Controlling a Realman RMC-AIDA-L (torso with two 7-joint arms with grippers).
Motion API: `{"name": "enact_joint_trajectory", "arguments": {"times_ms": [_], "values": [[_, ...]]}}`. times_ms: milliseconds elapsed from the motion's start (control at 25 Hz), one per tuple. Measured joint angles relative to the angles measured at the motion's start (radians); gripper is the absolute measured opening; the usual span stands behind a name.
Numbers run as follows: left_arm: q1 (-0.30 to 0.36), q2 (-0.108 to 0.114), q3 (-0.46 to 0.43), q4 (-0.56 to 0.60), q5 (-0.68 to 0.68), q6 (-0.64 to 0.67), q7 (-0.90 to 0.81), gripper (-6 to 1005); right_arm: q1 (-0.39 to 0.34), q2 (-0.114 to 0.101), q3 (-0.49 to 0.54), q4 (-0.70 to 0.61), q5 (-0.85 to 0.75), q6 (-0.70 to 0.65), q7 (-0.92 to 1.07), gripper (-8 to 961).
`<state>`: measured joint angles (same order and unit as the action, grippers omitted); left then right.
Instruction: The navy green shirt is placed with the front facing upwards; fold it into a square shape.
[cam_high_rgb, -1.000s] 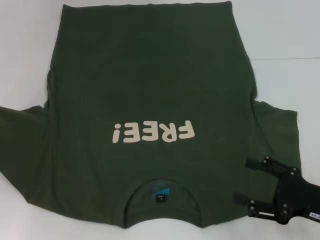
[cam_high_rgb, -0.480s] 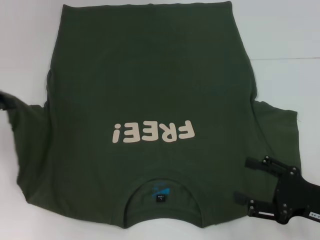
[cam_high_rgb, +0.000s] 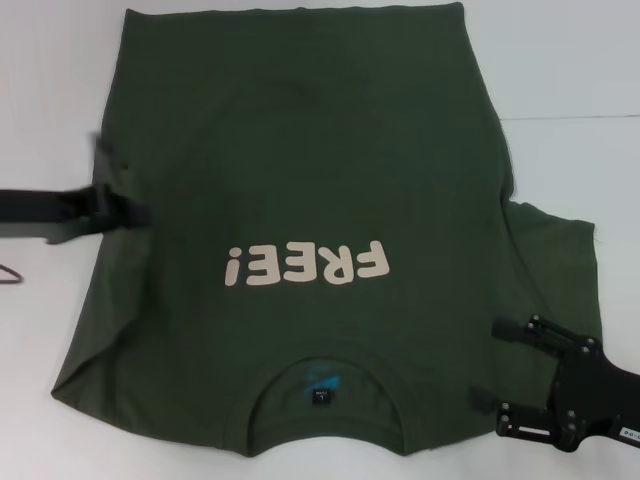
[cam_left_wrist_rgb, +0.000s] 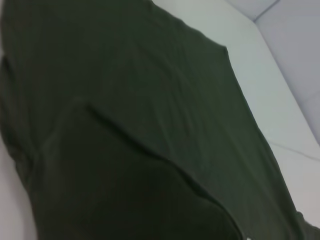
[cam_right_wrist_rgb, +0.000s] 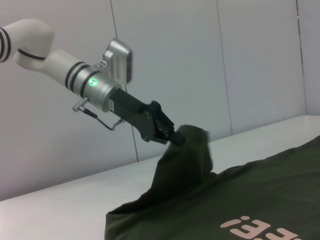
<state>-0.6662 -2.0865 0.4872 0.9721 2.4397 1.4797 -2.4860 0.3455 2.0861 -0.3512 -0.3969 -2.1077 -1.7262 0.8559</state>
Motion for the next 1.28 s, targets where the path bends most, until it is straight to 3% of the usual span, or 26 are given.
{"name": "enact_joint_trajectory", "arguments": {"times_ms": [200, 320, 400, 680, 920, 1080, 1280], "values": [[0.007, -0.054, 0.021, -0.028, -0.005, -0.086, 0.003, 52, 0.0, 0.0, 0.0, 0.001, 0.0, 0.0, 0.0, 944], [0.015, -0.066, 0.02, -0.092, -0.059, -0.134, 0.033, 60, -0.001, 0.0, 0.0, 0.0, 0.0, 0.0, 0.0, 944], [0.019, -0.066, 0.021, -0.146, -0.106, -0.143, 0.088, 66, -0.002, 0.0, 0.0, 0.0, 0.0, 0.0, 0.0, 945], [0.053, -0.045, 0.015, -0.229, -0.215, -0.135, 0.184, 303, -0.002, 0.0, 0.0, 0.0, 0.0, -0.004, 0.0, 945], [0.126, -0.014, 0.008, -0.206, -0.368, 0.061, 0.405, 521, -0.002, 0.0, 0.001, 0.0, 0.001, -0.01, 0.011, 945], [0.176, -0.02, -0.032, -0.146, -0.395, 0.192, 0.571, 656, -0.001, -0.001, 0.014, -0.001, 0.001, -0.022, 0.019, 945], [0.231, -0.032, -0.019, -0.105, -0.373, 0.325, 0.805, 794, 0.01, -0.006, 0.024, -0.025, 0.002, -0.028, 0.088, 945]]}}
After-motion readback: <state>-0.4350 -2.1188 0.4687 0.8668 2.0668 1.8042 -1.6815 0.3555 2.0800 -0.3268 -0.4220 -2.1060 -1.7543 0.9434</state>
